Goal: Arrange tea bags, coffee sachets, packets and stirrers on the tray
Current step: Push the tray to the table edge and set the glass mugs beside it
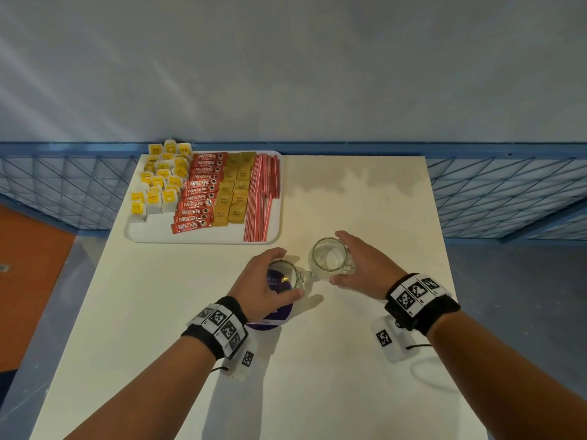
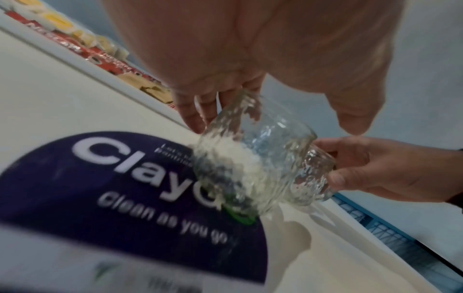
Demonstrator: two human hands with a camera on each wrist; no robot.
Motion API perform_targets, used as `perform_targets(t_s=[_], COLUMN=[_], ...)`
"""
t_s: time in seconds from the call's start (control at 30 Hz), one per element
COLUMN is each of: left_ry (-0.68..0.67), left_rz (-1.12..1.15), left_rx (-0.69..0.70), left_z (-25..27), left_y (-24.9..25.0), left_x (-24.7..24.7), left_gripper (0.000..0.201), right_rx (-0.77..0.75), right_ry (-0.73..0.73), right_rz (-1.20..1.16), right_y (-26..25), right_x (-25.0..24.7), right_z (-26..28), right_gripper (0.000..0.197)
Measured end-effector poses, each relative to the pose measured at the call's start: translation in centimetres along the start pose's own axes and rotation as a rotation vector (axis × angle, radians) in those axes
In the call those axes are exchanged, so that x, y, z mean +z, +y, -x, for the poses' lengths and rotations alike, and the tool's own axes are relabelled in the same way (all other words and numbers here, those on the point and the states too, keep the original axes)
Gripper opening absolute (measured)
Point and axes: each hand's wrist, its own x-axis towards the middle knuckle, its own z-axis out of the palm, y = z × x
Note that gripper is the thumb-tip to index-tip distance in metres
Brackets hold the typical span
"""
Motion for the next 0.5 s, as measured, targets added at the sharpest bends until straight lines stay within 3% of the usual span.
perform_targets(t_s=[0.17, 0.33, 0.5], left_ry=[-0.029, -0.18, -0.216], left_rz=[-0.105, -0.253, -0.322], left_rx=[0.108, 0.101, 0.115], left_z=[-1.5, -3.7, -5.0], left_y=[3.1, 5.2, 6.1], left_x=[-1.2, -0.9, -0.2], left_gripper=[0.079, 0.087, 0.077], right_rx=[0.039, 0.035, 0.016], right_ry=[0.07, 0.149, 0.164], right_rz=[0.019, -0.04, -0.095], right_y=[0.9, 2.0, 2.9], right_x=[0.0, 0.3, 0.8], right_z=[1.1, 2.0, 1.9], right_gripper=[0.058, 0.023, 0.01])
